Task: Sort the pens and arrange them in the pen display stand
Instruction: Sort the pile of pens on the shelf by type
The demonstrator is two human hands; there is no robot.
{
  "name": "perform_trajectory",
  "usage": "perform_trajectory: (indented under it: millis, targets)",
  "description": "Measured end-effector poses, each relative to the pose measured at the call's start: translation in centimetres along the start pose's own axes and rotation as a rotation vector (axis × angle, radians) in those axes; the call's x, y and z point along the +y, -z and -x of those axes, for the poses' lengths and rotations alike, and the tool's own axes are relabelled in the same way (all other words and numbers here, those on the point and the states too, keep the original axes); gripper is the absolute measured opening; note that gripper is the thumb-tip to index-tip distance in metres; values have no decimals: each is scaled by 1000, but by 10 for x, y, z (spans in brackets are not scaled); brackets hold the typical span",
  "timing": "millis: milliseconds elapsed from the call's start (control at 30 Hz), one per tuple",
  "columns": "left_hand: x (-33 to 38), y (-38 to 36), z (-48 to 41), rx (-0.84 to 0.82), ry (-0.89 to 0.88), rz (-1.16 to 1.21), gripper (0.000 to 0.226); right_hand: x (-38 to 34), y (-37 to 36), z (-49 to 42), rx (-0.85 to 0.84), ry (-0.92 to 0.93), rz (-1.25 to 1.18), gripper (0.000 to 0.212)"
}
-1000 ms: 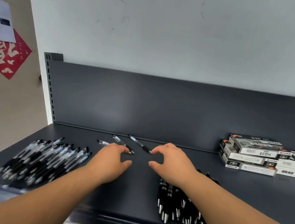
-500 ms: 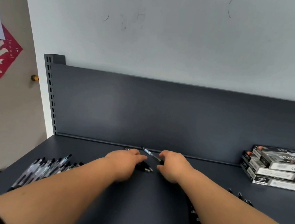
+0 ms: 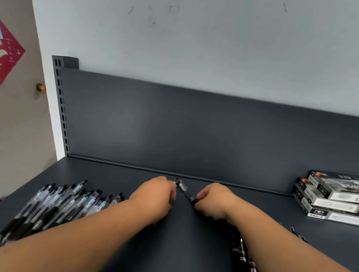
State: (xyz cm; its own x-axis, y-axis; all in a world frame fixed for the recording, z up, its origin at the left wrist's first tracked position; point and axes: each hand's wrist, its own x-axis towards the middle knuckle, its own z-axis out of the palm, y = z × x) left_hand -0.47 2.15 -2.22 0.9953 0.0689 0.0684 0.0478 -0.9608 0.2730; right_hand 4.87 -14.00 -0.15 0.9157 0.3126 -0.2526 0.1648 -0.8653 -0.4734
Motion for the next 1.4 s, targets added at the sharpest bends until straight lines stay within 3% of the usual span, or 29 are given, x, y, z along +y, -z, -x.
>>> perform_trajectory:
  millis: [67, 167, 300, 700, 933, 1200, 1400]
  targets:
    - [1, 3, 2, 14, 112, 38, 26, 4, 2, 5, 3, 10, -4, 29]
    - [7, 11, 7, -89, 243, -41, 25, 7, 1, 15, -44, 27, -13, 29]
    - [15, 14, 16, -148, 309, -25, 28, 9, 1, 30, -101, 87, -139, 10]
    - [9, 35, 108, 283, 486, 415, 8, -22, -29, 74, -357, 222, -737, 22]
    - [-33, 72, 143, 383, 511, 391, 13, -55, -52, 94, -408, 288, -730, 23]
    - [-114, 101, 156, 308, 549, 298, 4, -112, -90, 102, -363, 282, -661, 14]
    - [-173, 100, 158, 227, 556, 326, 8, -153, -114, 102, -273, 215, -638, 27]
